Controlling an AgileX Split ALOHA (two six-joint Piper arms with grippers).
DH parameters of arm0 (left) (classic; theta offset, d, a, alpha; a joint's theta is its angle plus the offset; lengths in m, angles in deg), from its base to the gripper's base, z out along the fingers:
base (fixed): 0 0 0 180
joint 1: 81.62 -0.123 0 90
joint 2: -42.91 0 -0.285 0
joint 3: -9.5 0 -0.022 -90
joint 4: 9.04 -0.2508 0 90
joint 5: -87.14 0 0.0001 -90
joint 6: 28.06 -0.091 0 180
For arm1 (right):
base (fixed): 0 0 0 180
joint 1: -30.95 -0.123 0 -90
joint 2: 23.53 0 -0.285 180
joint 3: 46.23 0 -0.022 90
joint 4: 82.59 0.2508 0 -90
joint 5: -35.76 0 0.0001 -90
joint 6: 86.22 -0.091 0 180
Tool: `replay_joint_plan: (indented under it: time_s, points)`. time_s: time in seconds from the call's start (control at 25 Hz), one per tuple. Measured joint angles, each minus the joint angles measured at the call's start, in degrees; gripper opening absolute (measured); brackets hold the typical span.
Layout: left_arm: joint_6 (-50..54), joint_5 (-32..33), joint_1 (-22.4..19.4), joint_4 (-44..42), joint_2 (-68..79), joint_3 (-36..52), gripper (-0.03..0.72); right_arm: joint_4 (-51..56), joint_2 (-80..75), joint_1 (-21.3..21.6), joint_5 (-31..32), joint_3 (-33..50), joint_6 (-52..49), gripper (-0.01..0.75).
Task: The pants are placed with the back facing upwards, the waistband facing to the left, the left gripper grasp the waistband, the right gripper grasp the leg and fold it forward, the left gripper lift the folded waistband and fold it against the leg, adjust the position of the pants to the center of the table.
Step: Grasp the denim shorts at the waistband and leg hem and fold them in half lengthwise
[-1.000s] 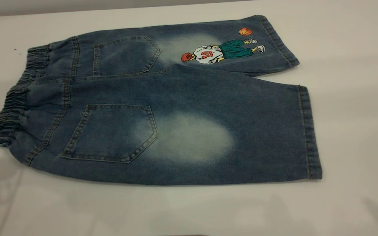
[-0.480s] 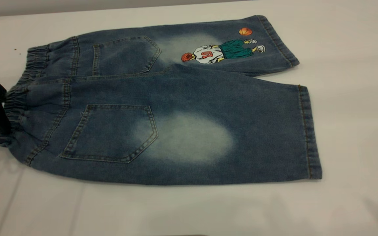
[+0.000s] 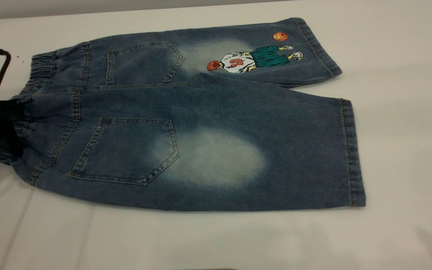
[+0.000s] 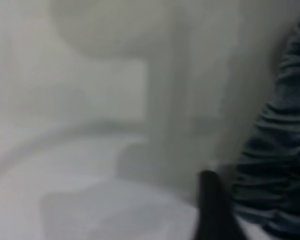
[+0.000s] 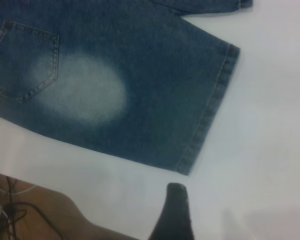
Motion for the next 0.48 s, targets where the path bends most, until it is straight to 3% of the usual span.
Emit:
replay_joint_plan:
  time_s: [0.16,0.32,0.48]
  points:
    - [0.0,-0.5,0.4,0.3,0.1,-0.6,0.087,0.5,-1.3,0.0,-0.3,-0.1,6.2,0.549]
    - [-0.9,1.6,0.6,0.2,0.3,-2.0,0.068,4.0,-8.7,-0.8,-0.7,-2.6,16.2,0.549]
    - [-1.8,5.1,0.7,-0.1,0.6,-4.0,0.067,4.7,-20.3,-5.9,-2.2,-4.4,22.2,0.549]
